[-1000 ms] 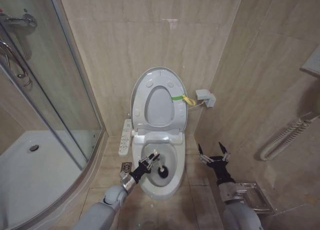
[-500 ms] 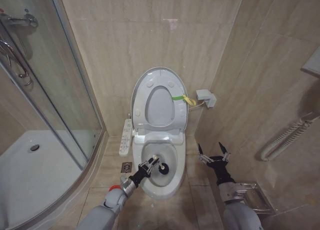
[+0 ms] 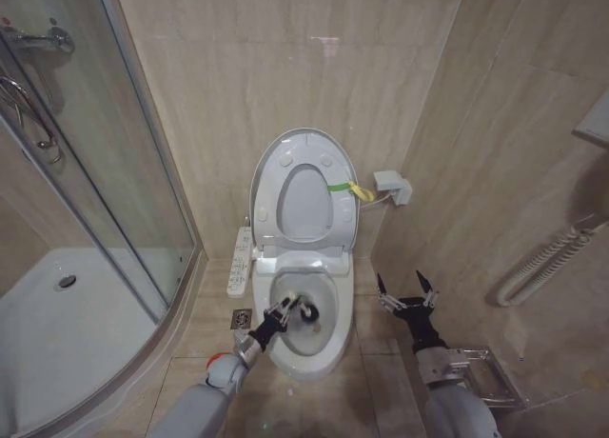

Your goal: Open the toilet lid, clean the toilet bowl with a toilet brush, close the toilet lid, and flush.

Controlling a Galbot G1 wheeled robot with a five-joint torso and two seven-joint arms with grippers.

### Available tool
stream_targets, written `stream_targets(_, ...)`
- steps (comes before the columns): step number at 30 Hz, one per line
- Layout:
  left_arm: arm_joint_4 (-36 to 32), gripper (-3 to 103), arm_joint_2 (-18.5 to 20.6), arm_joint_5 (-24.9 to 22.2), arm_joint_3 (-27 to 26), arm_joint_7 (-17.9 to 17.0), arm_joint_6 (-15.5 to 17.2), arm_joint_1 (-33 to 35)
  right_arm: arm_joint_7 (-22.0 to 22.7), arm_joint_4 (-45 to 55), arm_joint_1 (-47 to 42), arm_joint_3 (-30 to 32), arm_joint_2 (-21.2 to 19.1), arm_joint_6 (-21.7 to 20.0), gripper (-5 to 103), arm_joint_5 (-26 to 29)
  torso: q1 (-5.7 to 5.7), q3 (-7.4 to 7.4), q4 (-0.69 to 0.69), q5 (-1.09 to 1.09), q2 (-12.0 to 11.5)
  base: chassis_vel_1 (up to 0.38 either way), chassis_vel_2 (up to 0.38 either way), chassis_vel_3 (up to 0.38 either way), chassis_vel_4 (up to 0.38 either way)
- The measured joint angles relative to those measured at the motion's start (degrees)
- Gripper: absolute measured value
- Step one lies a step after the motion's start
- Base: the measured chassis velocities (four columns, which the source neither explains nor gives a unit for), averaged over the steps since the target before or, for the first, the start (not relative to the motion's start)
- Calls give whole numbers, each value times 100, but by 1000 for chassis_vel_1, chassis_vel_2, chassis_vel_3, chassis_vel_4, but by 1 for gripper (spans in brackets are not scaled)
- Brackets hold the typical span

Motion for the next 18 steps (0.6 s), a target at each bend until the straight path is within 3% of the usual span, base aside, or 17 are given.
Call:
stream_targets(10, -320, 20, 58, -59, 16, -10, 28, 51, 0, 0, -2, 0, 0, 0, 100, 0, 0, 0, -4, -2, 0, 0, 0, 0, 0)
stream_targets(18, -1451, 18, 335, -216, -3, -214, 203, 303, 0, 0, -2, 0, 0, 0, 100, 0, 0, 0, -4, -2, 0, 0, 0, 0, 0)
